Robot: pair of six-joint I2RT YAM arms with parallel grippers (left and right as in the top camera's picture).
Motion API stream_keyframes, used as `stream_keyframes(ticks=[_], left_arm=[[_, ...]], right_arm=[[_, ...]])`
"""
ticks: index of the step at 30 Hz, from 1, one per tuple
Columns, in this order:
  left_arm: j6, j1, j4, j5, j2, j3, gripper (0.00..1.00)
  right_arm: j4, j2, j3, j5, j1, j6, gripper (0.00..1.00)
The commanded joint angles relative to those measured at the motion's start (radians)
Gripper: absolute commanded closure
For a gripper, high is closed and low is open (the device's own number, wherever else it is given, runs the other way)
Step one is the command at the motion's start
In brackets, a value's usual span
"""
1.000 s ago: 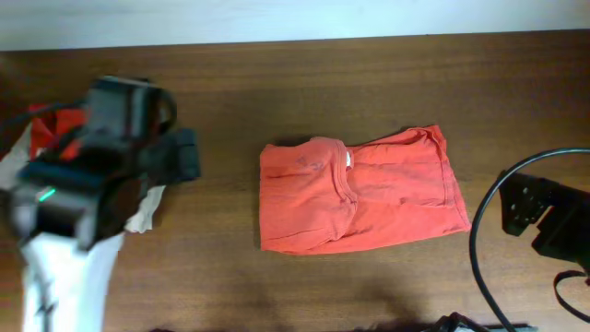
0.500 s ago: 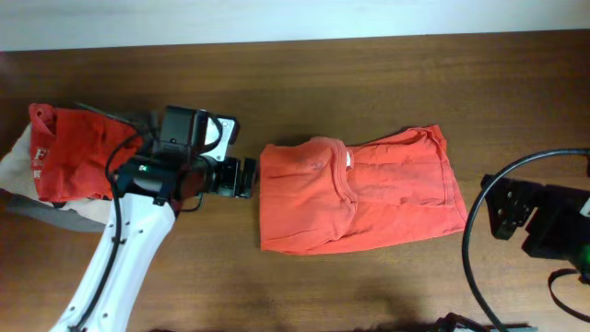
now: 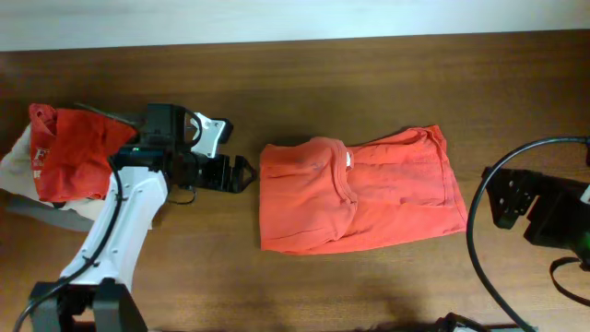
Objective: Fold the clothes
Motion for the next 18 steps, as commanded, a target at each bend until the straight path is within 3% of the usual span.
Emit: stream_keyframes(ticks=[1,18], left_arm=[[0.038,0.003,0.026,0.043,0.043,-0.006,0.01],[0.030,-0.005,0.081,0.240,0.336,-0.006,0.01]], right_arm=[[-0.006,0.002,0.000,0.006,0.008,0.000,0.01],[-0.006,0.005,0.000,0.006,0.008,0.000,0.01]])
